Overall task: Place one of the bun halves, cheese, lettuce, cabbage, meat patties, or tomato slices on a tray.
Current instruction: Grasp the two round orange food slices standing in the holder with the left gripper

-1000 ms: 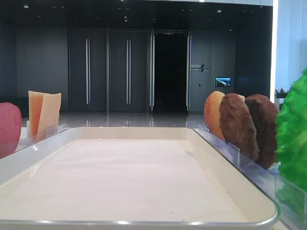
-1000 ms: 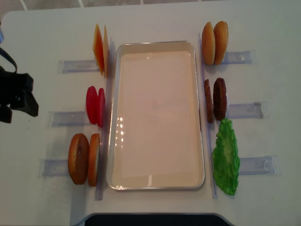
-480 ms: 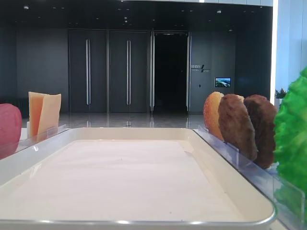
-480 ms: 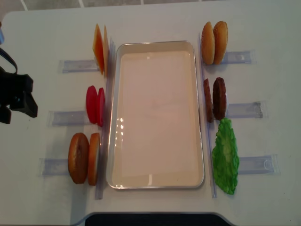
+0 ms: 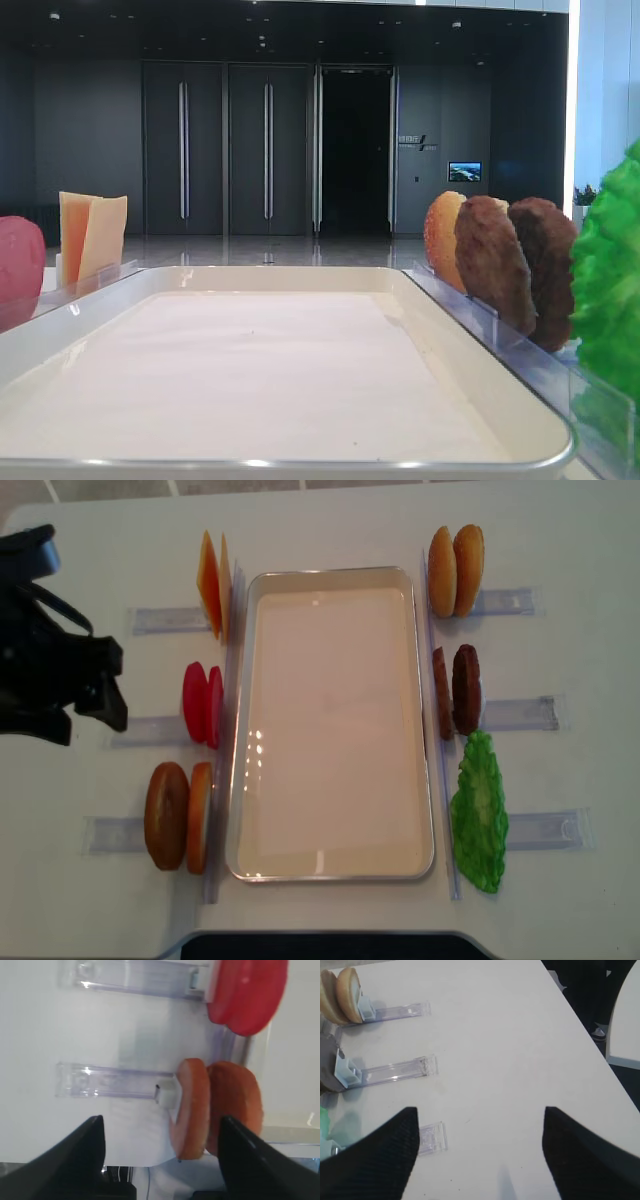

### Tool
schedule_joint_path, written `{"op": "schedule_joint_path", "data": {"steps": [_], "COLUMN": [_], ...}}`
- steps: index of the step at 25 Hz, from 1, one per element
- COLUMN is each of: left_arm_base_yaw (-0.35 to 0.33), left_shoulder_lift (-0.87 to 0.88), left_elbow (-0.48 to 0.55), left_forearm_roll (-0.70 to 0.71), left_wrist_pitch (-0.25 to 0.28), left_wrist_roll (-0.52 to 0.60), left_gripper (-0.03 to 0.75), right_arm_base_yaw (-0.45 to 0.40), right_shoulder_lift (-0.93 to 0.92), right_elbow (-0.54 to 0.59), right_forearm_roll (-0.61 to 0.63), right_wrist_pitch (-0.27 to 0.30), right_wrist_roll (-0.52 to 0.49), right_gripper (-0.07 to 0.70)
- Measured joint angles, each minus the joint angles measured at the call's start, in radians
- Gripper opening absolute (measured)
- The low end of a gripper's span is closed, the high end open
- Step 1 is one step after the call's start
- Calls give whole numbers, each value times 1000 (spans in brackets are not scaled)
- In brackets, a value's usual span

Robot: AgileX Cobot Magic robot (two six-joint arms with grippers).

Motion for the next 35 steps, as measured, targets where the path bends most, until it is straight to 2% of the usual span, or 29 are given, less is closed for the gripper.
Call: {"op": "schedule_joint_path", "data": {"steps": [8,14,19,24,30,35], "left_arm_base_yaw": [-293,-413,-451,-451,-451,-452], "left_shoulder_lift": [0,0,23,83,149,207], "left_elbow": [0,0,3,31,31,31], "left_forearm_roll": [38,83,102,104,99,79], "left_wrist_pitch": [-20,-32,-45,-65,-124,-132], "left_wrist_roll": [-229,-346,-376,-378,-377,-364], "left_gripper": [534,534,534,534,534,534], "right_arm_base_yaw": [0,0,0,0,0,0], "right_shoulder_lift": [0,0,0,0,0,0], "right_elbow": [0,0,0,0,0,0], "right_forearm_roll": [0,0,0,0,0,0], "right_wrist_pitch": [0,0,0,0,0,0], "right_wrist_roll": [0,0,0,0,0,0], "right_gripper": [520,520,520,520,520,520]}}
